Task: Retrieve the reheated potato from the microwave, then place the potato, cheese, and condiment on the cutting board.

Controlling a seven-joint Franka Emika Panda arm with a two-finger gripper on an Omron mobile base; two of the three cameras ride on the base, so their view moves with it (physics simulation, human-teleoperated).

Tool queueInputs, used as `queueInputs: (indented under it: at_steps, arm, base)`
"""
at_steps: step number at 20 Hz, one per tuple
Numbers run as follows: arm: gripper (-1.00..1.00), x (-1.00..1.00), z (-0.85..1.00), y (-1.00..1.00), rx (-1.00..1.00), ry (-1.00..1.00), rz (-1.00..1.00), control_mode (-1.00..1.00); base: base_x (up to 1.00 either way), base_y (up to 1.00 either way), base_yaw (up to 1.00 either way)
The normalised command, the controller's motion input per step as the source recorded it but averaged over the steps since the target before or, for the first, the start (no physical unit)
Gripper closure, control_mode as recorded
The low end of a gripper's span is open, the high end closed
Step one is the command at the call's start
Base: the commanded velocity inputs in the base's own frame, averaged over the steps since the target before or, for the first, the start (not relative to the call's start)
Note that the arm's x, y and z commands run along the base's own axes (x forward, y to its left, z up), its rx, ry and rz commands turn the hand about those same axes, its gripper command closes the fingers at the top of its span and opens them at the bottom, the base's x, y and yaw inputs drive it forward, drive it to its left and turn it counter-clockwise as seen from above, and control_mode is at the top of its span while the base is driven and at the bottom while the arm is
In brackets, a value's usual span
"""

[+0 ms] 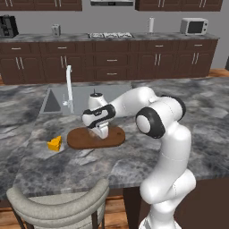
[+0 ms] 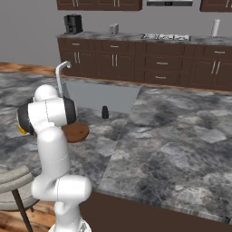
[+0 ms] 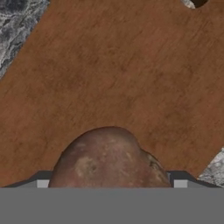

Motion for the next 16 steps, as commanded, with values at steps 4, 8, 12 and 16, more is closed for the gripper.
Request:
queueInputs:
  at_steps: [4,8,12,16]
  arm:
    - [-1.00,-0.02,-0.13,-0.04,0.00,0.00,-0.04,-1.00]
    - [-1.00,-0.20,0.02,-0.04,0.00,-0.01,0.00,-1.00]
    - [-1.00,-0.16,0.12,-0.06,0.00,-0.01,0.00,-1.00]
    - [-1.00,-0.04,0.27,-0.17,0.00,0.00,-0.01,-1.00]
  base:
    - [0.00,0.00,0.00]
    - [0.00,0.00,0.00]
    - [0.00,0.00,0.00]
    - [0.00,0.00,0.00]
